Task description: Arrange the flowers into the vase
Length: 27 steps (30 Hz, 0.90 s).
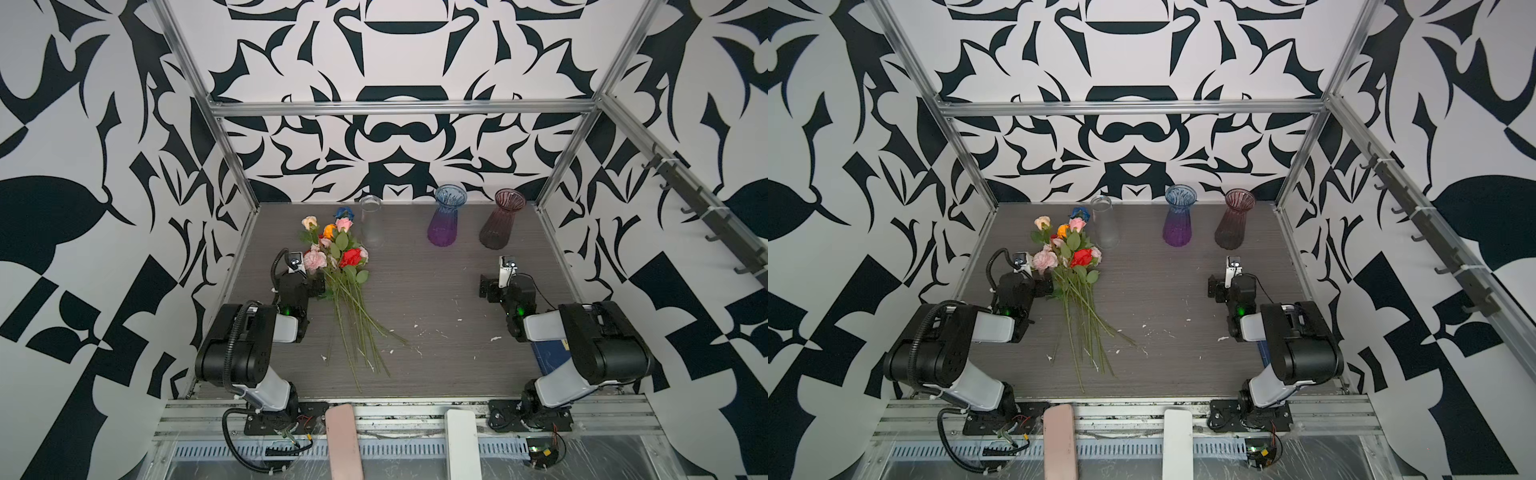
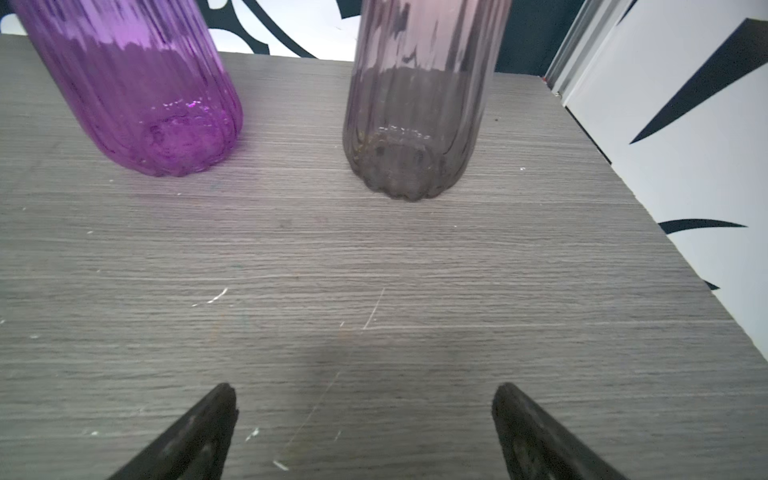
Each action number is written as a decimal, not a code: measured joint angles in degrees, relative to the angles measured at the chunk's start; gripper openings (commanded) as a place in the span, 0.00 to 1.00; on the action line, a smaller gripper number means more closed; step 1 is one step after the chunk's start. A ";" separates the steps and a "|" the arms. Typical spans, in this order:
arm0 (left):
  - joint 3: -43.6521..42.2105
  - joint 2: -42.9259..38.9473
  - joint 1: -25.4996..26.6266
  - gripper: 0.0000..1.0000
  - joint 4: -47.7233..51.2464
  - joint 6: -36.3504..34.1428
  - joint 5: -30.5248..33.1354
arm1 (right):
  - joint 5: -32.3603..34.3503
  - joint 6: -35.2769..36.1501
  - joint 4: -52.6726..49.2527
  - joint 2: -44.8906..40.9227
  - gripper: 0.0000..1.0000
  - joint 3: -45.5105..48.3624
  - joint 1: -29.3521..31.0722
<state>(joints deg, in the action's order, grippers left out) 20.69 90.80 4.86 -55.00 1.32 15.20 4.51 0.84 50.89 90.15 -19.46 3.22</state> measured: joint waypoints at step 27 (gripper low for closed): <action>0.00 0.00 0.00 0.99 0.00 0.00 0.00 | 4.52 2.40 3.80 0.00 1.00 1.31 4.59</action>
<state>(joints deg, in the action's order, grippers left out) 20.69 90.80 4.86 -55.00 1.32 15.20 9.04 3.25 54.70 90.15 -18.15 7.81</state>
